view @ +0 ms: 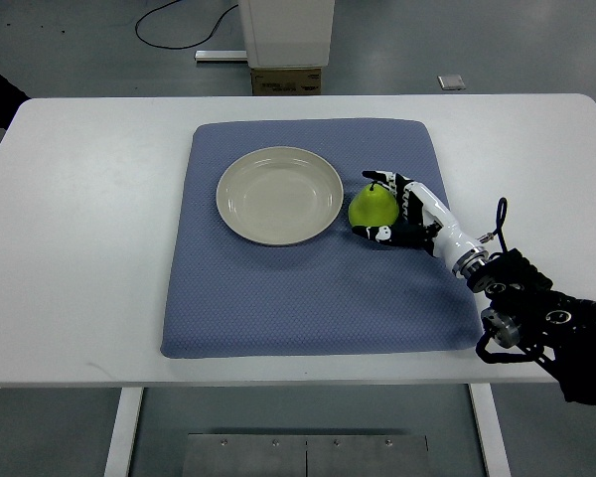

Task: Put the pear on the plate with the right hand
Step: 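Close the right hand fingers around the green pear, then lift the pear with the right hand and carry it over the plate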

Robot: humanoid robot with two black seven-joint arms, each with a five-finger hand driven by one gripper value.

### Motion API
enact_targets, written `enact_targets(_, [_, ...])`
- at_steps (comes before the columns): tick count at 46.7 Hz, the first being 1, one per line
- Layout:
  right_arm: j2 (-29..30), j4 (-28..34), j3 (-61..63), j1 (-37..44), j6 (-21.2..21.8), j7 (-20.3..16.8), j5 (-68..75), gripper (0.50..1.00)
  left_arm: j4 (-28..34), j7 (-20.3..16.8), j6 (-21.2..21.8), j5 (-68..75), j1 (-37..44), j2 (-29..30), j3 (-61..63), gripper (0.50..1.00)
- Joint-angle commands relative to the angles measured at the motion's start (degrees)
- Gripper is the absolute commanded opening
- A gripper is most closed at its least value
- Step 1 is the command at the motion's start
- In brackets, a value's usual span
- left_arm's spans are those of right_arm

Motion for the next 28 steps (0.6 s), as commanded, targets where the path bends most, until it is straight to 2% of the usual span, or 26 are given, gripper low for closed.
enact_targets(1, [0.00,0.00,-0.56,-0.06,0.00,0.00,0.00,0.906,-0.01,-0.01,0.01,0.00,-0.02,0.00,0.00,1.000])
enact_targets(7, [0.00,0.00,-0.91,0.03,0.00,0.00,0.00,0.866,-0.01,-0.01,0.01,0.00,-0.02,0.00,0.00,1.000])
enact_targets(12, [-0.09,-0.01,-0.91,0.03,-0.09,0.00,0.00,0.770,-0.01,-0.01,0.01,0.00,-0.02,0.00,0.00,1.000])
enact_targets(15, [-0.09,-0.09,-0.91,0.12,-0.09,0.00,0.00,0.657,-0.01,-0.01,0.01,0.00,0.06,0.00,0.00,1.000])
enact_targets(17, [-0.09,-0.18,-0.91,0.12,-0.09,0.00,0.00,0.513,-0.01,-0.01,0.01,0.00,-0.02,0.00,0.00,1.000])
enact_targets(18, [-0.09,-0.27,-0.91,0.12,-0.18,0.00,-0.09,0.500,-0.01,-0.01,0.01,0.00,-0.02,0.00,0.00,1.000])
enact_targets(28, [-0.09,-0.18,-0.56,0.38,-0.18,0.00,0.00,0.500,-0.01,-0.01,0.01,0.00,-0.02,0.00,0.00,1.000])
